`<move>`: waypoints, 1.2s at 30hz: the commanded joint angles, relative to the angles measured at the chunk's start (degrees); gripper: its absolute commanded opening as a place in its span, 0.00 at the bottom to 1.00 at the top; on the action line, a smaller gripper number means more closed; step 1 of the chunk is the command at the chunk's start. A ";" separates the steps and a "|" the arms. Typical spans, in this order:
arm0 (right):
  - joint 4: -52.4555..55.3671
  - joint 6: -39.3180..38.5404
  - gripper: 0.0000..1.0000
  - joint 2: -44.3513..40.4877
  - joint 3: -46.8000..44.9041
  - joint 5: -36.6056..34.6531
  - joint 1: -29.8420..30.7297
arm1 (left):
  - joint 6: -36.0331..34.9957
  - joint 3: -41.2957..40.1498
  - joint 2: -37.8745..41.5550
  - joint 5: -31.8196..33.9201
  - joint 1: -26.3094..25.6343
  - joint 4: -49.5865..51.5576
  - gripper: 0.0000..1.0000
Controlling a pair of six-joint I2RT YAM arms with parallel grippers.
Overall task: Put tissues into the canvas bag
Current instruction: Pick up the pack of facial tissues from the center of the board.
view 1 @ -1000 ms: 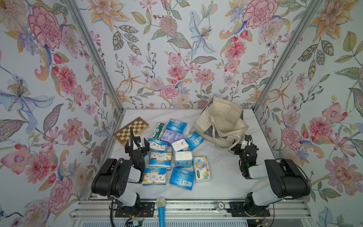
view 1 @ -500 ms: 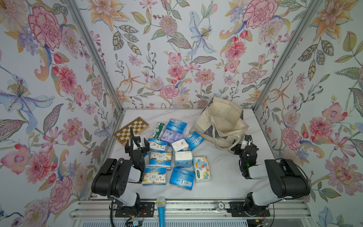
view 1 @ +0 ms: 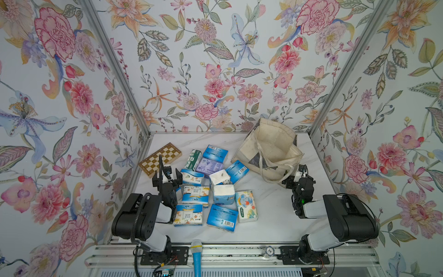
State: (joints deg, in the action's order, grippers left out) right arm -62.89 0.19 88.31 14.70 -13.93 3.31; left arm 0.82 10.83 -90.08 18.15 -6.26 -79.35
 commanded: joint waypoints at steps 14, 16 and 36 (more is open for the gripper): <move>-2.52 -0.57 0.99 0.63 1.21 -0.66 0.32 | -0.38 0.96 -0.53 -0.93 0.60 -2.24 1.00; -2.51 -0.55 0.99 0.63 1.25 -0.66 0.31 | -0.31 1.13 -0.60 -1.12 0.64 -1.95 0.99; -10.71 1.05 0.90 -1.47 -4.28 -2.42 -0.41 | 1.38 7.85 23.38 0.35 -0.37 24.37 0.75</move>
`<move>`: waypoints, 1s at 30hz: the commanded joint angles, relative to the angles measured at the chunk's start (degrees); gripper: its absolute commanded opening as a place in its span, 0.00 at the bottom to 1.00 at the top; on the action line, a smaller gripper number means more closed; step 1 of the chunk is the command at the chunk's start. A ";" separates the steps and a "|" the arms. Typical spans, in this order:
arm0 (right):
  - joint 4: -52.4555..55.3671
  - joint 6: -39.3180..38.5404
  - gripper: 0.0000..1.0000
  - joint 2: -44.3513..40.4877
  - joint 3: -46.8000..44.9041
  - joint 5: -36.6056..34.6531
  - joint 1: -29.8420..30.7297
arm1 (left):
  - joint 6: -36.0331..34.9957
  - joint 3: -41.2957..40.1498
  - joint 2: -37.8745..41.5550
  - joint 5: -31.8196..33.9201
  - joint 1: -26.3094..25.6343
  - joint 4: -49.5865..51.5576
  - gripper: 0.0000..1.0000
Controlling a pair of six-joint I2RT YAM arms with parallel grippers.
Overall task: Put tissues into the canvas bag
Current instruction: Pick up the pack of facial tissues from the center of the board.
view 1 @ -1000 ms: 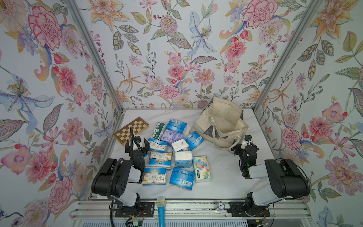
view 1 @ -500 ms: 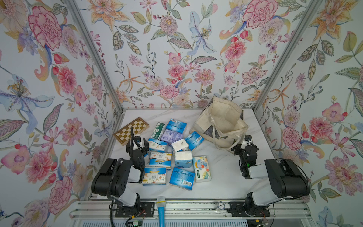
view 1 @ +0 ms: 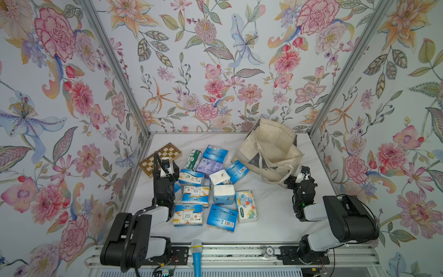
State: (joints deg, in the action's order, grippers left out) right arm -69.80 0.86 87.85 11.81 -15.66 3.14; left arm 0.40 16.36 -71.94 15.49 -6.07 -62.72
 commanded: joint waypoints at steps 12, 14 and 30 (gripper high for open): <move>-3.86 -1.50 0.90 -5.55 -2.91 -2.04 1.03 | 13.12 13.19 17.84 1.78 -5.01 37.86 0.77; 3.99 -0.10 0.92 -12.87 -2.31 -2.74 0.60 | 13.56 14.42 18.13 0.86 -5.34 39.28 0.76; 72.21 10.82 0.91 -53.15 23.37 7.48 -2.78 | 13.53 31.72 11.34 -4.17 -8.40 51.10 0.75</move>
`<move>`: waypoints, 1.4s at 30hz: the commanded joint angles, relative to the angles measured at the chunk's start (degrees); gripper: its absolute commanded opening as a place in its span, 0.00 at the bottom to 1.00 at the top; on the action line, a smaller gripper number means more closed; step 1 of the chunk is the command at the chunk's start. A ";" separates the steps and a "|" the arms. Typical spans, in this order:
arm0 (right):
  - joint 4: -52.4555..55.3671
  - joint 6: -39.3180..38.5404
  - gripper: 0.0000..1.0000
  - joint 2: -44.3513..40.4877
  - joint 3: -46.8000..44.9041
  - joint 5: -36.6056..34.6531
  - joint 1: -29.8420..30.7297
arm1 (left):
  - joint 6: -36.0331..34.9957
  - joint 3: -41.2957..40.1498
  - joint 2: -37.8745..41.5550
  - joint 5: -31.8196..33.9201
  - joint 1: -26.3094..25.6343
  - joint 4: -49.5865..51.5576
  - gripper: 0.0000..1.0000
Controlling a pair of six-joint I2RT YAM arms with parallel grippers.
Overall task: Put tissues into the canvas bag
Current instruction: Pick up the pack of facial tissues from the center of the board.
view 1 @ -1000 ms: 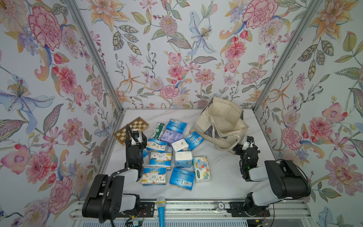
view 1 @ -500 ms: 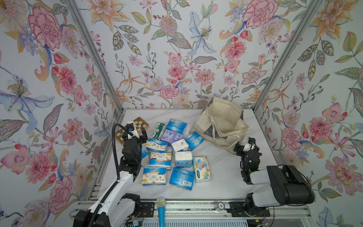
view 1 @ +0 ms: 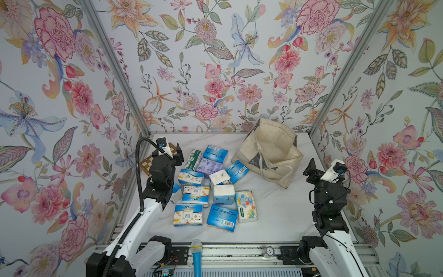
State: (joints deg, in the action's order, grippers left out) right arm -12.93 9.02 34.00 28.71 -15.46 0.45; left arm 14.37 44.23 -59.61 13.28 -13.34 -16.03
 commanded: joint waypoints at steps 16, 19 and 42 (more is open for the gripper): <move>55.47 7.23 0.86 24.87 40.44 8.56 46.15 | 0.99 11.46 -5.27 -3.89 -5.12 8.62 0.76; 59.63 13.39 0.86 26.72 37.80 3.94 53.82 | 1.59 10.99 -5.36 -4.21 -5.73 8.57 0.76; 51.27 30.42 1.00 44.25 25.16 7.53 58.30 | 2.59 10.29 -9.87 -3.47 -12.60 8.56 0.77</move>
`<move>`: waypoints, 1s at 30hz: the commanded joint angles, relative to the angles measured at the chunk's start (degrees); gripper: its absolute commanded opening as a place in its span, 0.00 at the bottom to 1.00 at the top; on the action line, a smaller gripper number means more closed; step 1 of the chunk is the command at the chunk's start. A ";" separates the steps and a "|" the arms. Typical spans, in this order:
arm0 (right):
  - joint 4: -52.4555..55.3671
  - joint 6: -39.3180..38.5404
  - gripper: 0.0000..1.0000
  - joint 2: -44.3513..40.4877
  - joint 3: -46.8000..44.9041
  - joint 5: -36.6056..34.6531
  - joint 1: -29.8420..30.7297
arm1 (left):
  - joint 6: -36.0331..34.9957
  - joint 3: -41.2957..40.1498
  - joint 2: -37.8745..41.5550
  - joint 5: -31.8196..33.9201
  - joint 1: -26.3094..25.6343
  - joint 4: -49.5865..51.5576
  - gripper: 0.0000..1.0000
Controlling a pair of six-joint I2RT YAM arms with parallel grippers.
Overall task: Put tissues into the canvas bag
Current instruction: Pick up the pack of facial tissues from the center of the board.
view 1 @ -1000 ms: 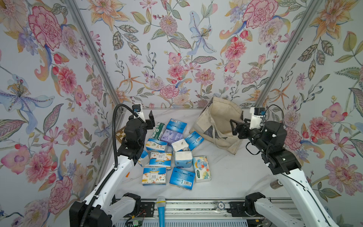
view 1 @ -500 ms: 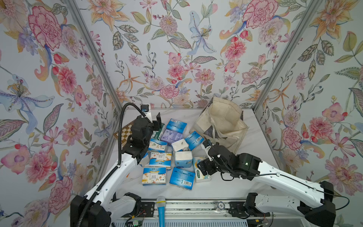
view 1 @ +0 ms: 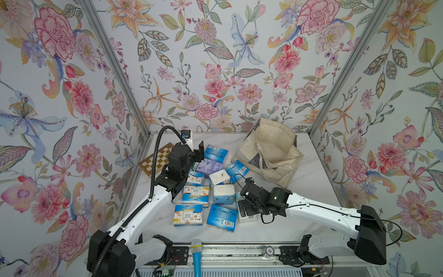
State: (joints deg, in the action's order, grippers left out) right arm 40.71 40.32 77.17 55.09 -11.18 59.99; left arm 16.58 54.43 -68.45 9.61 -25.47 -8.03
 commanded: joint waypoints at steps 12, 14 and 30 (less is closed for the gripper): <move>-6.16 -4.80 0.99 10.06 0.32 9.07 -4.77 | -0.80 2.57 -5.17 0.14 -0.40 0.31 0.78; -6.15 -5.07 0.99 11.52 0.81 9.43 -5.21 | -1.01 3.16 -5.88 -0.01 -0.41 0.38 0.78; -6.41 -6.37 0.91 13.58 -0.33 6.77 -7.92 | -0.24 5.76 -9.91 -1.95 -0.37 -0.37 0.78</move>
State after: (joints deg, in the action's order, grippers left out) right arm 34.63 34.83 90.02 55.40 -3.46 52.34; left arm 16.36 58.19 -77.60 9.10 -25.47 -7.73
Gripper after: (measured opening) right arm 0.916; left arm 0.783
